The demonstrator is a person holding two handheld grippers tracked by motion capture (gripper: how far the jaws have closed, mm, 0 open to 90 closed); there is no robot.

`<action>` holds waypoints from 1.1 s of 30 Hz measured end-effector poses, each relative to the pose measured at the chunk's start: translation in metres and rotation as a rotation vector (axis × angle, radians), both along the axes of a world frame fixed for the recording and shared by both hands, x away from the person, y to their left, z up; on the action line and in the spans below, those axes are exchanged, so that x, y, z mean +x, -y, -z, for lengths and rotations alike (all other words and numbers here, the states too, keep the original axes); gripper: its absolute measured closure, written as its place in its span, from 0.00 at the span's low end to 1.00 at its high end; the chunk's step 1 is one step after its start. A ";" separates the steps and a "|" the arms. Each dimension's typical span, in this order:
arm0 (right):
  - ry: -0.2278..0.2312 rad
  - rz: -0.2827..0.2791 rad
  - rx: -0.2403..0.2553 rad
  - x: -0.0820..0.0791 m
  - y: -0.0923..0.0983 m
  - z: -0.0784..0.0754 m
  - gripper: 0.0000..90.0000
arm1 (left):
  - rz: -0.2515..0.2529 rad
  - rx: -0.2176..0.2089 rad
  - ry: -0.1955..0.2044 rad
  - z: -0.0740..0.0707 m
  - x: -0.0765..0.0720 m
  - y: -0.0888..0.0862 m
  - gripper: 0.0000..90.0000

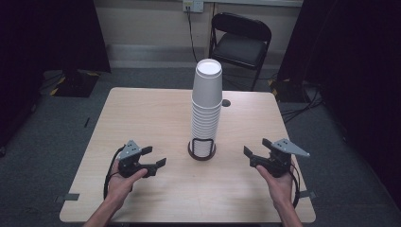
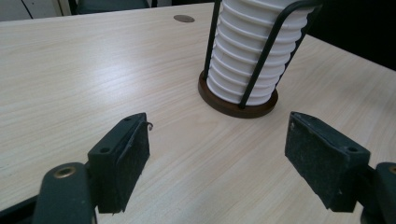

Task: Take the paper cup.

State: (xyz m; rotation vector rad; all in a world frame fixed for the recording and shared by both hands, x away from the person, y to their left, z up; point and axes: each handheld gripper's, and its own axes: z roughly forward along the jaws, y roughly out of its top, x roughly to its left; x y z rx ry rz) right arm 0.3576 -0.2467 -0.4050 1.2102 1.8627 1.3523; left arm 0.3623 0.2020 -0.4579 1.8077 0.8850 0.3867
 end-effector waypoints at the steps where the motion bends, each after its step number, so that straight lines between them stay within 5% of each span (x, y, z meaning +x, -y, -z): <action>1: -0.001 -0.008 0.004 0.001 -0.002 -0.002 0.19 | -0.001 0.003 0.002 0.000 0.000 0.000 0.25; 4: 0.017 -0.022 0.007 0.002 -0.006 -0.009 0.19 | -0.010 -0.023 -0.007 0.000 -0.001 -0.003 0.25; 19: 0.128 -0.101 0.050 0.010 -0.022 -0.060 0.15 | -0.020 0.004 0.003 0.000 -0.001 -0.004 0.25; 33: 0.173 -0.199 0.088 0.011 -0.033 -0.092 0.15 | -0.012 0.008 0.003 0.001 -0.001 -0.004 0.25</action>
